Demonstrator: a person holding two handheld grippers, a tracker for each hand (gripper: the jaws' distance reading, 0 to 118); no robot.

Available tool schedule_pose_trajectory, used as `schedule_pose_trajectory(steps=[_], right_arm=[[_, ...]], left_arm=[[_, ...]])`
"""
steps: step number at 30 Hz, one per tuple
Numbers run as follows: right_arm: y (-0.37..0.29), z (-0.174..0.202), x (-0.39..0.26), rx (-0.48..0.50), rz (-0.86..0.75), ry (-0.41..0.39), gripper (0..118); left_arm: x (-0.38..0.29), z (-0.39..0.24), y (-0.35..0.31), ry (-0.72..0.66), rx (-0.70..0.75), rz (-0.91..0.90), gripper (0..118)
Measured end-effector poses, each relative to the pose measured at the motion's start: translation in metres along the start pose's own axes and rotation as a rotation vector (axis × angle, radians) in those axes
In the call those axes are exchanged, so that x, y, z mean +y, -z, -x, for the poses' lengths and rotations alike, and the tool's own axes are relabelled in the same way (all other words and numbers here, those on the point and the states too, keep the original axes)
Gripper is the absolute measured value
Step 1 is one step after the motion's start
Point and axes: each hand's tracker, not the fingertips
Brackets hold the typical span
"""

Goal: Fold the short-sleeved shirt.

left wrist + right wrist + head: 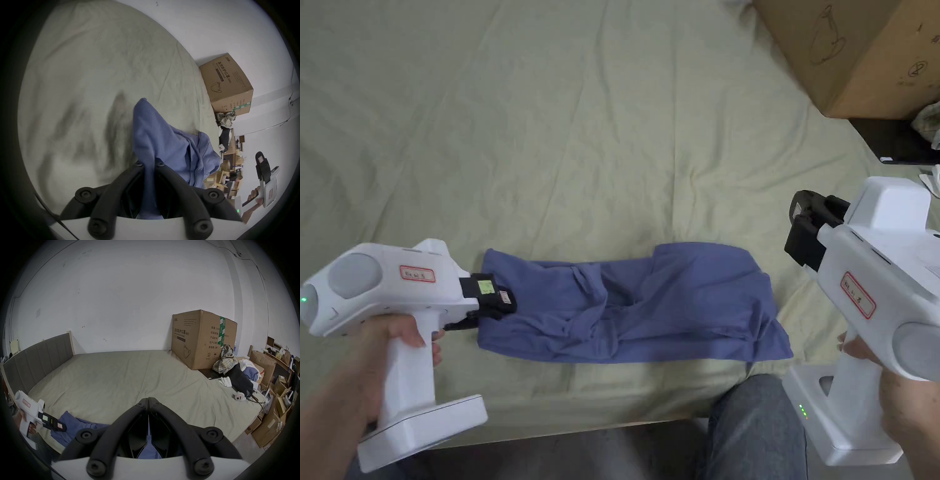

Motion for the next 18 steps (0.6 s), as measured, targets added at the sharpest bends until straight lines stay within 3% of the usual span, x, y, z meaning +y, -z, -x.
schedule_pose_trajectory(steps=[11,18], right_arm=[[0.0,0.006,0.002,0.025,-0.017,0.011,0],[0.001,0.017,0.006,0.054,-0.031,0.012,0]], left_arm=[[0.051,0.076,-0.096,-0.005,0.422,-0.183,3],[0.024,-0.009,-0.108,0.178,0.381,-0.24,3]])
